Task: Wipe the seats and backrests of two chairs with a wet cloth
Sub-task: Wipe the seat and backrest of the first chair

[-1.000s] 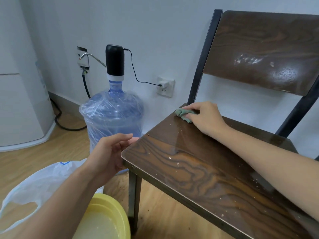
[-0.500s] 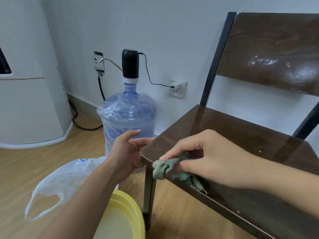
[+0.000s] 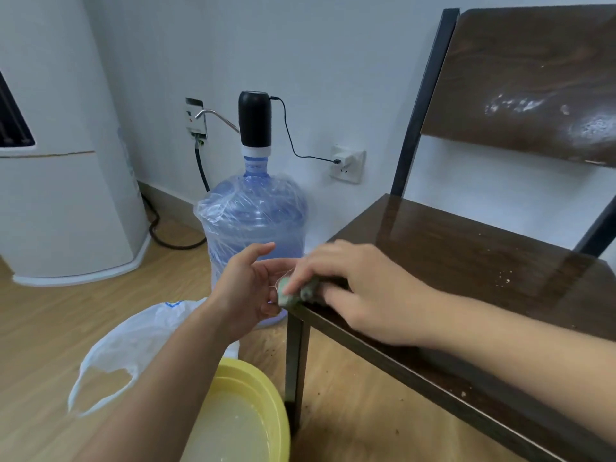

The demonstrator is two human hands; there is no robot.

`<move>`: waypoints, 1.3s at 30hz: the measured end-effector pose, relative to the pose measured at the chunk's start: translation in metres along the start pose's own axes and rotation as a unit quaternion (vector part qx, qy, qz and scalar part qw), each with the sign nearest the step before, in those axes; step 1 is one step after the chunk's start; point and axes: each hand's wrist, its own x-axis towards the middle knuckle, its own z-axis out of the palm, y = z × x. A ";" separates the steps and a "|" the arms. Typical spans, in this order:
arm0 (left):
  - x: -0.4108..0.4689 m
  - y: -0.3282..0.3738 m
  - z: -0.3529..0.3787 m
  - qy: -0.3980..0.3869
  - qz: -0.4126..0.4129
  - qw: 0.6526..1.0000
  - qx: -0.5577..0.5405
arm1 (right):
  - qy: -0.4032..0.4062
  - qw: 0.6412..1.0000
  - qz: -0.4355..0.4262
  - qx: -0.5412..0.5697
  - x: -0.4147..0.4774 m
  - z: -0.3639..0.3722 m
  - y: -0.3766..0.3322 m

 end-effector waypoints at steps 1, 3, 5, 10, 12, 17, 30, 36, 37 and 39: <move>0.000 0.001 -0.001 0.001 -0.003 1.000 0.005 | -0.034 0.999 -0.022 0.022 -0.011 -0.005 -0.008; 0.001 0.003 -0.002 0.003 -0.003 1.000 0.014 | -0.059 0.995 -0.027 0.069 -0.025 -0.025 -0.009; 0.003 0.003 -0.005 0.006 0.006 1.000 0.022 | -0.003 0.997 0.031 0.068 -0.017 -0.049 0.018; 0.000 -0.002 0.000 0.017 0.007 1.000 0.025 | 0.118 0.959 0.252 -0.057 0.022 -0.072 0.104; -0.001 -0.002 0.006 0.019 0.007 0.999 0.027 | 0.109 0.960 0.254 -0.049 0.012 -0.056 0.101; -0.006 0.003 0.009 0.014 0.017 0.999 0.032 | 0.048 0.993 0.105 -0.021 -0.037 -0.027 0.022; -0.020 0.008 0.015 0.035 0.037 0.991 0.122 | 0.233 0.888 0.389 -0.077 -0.103 -0.144 0.138; -0.022 0.005 0.029 -0.001 0.063 0.990 0.122 | 0.241 0.852 0.445 -0.134 -0.113 -0.134 0.206; -0.022 0.006 0.030 -0.007 0.064 0.990 0.122 | 0.236 0.865 0.424 -0.128 -0.109 -0.126 0.196; -0.024 0.006 0.028 -0.016 0.061 0.991 0.117 | 0.208 0.899 0.371 -0.104 -0.102 -0.108 0.163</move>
